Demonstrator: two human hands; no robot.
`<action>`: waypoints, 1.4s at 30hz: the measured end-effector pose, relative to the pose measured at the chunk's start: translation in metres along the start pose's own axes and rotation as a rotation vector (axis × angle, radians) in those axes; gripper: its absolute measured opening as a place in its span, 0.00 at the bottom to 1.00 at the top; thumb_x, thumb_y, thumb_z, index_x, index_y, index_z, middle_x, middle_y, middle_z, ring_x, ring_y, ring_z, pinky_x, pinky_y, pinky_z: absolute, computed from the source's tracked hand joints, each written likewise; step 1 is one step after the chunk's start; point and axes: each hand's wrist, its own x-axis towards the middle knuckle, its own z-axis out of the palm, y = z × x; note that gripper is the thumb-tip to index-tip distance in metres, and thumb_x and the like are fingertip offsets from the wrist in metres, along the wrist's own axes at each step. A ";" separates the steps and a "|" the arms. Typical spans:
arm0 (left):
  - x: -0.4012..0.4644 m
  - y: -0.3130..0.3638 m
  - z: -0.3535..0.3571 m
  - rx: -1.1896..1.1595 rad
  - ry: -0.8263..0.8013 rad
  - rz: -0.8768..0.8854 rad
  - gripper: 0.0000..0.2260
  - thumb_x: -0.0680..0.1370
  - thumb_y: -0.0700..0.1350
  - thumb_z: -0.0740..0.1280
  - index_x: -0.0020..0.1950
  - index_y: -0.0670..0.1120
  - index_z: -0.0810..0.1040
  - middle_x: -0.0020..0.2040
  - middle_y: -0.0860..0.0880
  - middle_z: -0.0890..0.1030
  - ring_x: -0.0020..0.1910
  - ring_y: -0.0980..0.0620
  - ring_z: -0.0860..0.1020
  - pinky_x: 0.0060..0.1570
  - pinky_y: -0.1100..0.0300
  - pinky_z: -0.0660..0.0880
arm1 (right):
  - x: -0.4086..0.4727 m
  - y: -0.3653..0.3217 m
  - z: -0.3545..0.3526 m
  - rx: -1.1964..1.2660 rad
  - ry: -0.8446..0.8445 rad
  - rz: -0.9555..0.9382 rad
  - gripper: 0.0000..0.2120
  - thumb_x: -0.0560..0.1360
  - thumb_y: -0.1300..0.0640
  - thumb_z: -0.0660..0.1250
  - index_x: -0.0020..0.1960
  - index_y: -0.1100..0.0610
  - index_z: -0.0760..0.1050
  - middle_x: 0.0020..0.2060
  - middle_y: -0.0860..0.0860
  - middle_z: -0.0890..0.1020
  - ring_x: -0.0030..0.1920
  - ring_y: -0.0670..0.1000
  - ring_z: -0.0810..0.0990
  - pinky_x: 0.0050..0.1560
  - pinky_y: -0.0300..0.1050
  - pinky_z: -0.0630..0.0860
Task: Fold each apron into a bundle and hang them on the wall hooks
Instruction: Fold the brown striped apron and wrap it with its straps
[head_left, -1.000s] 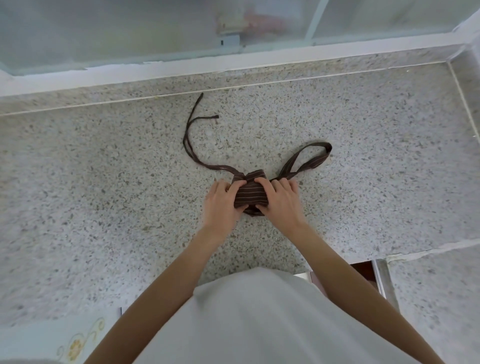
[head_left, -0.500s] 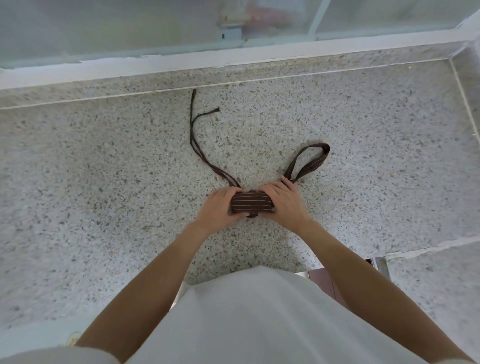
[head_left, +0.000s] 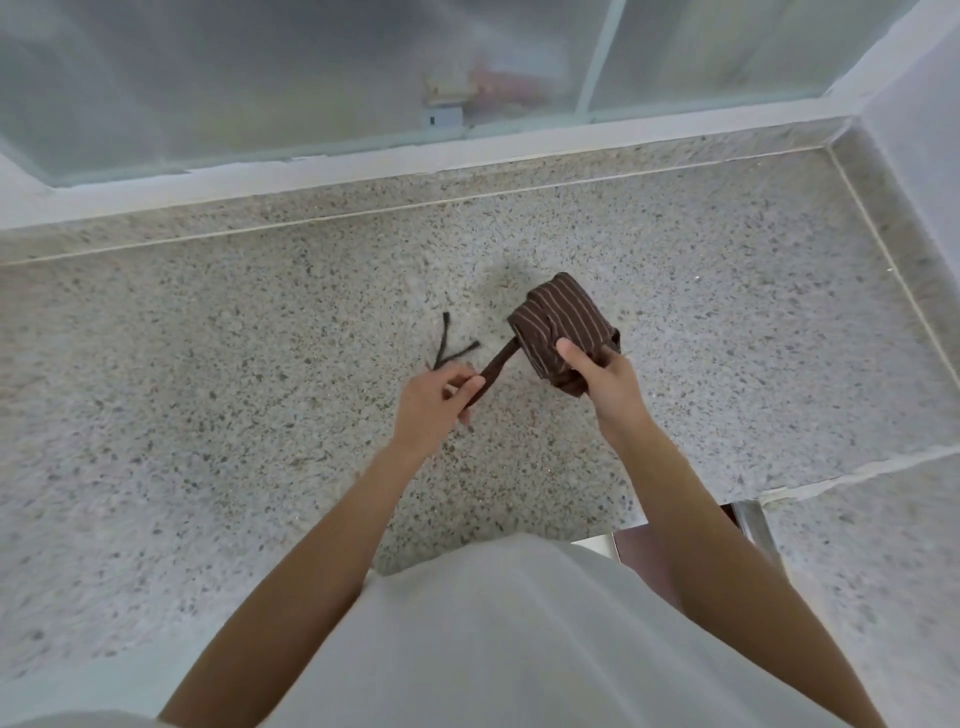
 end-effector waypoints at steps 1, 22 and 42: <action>-0.005 -0.001 0.001 0.056 -0.002 0.025 0.06 0.76 0.46 0.68 0.49 0.46 0.82 0.35 0.52 0.82 0.26 0.60 0.78 0.28 0.73 0.70 | -0.004 0.000 0.000 0.050 0.014 0.014 0.20 0.71 0.51 0.72 0.58 0.62 0.76 0.48 0.51 0.83 0.48 0.48 0.82 0.50 0.42 0.75; -0.008 0.071 -0.058 0.283 -0.398 0.406 0.08 0.73 0.47 0.71 0.51 0.54 0.83 0.41 0.61 0.80 0.42 0.64 0.75 0.46 0.71 0.68 | -0.024 -0.022 -0.025 -1.181 -0.589 -0.866 0.19 0.70 0.55 0.73 0.59 0.45 0.73 0.52 0.39 0.75 0.52 0.43 0.75 0.57 0.53 0.70; -0.012 0.054 -0.028 -0.195 -0.228 0.208 0.13 0.81 0.41 0.59 0.64 0.47 0.74 0.67 0.54 0.72 0.64 0.63 0.70 0.63 0.67 0.68 | -0.049 -0.043 0.004 0.089 -0.380 -0.440 0.23 0.72 0.54 0.70 0.64 0.57 0.70 0.57 0.53 0.80 0.58 0.53 0.78 0.55 0.43 0.75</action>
